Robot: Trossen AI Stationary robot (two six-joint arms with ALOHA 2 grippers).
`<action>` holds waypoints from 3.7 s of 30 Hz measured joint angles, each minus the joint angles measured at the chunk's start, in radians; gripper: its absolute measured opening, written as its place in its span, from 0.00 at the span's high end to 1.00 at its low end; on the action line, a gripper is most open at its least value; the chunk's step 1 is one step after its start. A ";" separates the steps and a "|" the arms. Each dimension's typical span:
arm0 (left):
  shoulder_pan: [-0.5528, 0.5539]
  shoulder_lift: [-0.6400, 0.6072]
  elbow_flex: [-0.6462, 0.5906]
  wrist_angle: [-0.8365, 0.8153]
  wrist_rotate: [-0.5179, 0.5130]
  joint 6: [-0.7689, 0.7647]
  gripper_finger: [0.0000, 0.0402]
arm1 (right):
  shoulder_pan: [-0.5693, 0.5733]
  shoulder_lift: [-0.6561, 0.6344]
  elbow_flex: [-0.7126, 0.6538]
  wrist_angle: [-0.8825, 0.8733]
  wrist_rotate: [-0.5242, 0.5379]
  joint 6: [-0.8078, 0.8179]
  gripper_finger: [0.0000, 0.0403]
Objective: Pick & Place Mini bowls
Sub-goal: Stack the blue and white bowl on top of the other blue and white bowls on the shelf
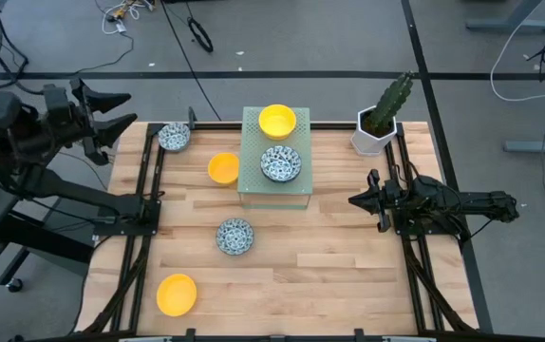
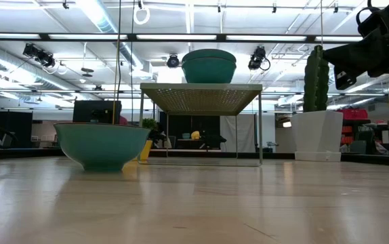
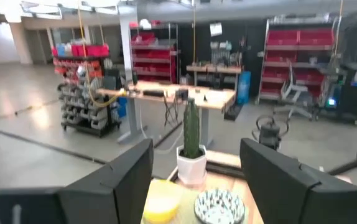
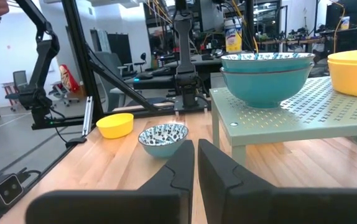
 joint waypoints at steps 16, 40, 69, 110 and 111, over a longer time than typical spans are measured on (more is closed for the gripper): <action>0.000 0.080 0.084 -0.095 -0.003 -0.077 0.60 | 0.000 0.000 0.000 0.000 0.000 0.000 0.93; 0.000 0.101 0.085 -0.063 0.021 -0.077 0.99 | 0.000 0.000 0.000 0.000 0.000 0.000 0.93; 0.000 0.118 0.084 0.069 0.125 0.006 1.00 | 0.000 0.000 0.000 0.000 0.000 0.000 0.93; 0.461 0.223 0.083 0.062 0.652 -0.070 1.00 | 0.000 0.000 0.000 0.000 0.000 0.000 0.93; 0.492 0.230 0.083 0.062 0.676 -0.073 1.00 | 0.000 0.000 0.000 0.000 0.000 0.000 0.93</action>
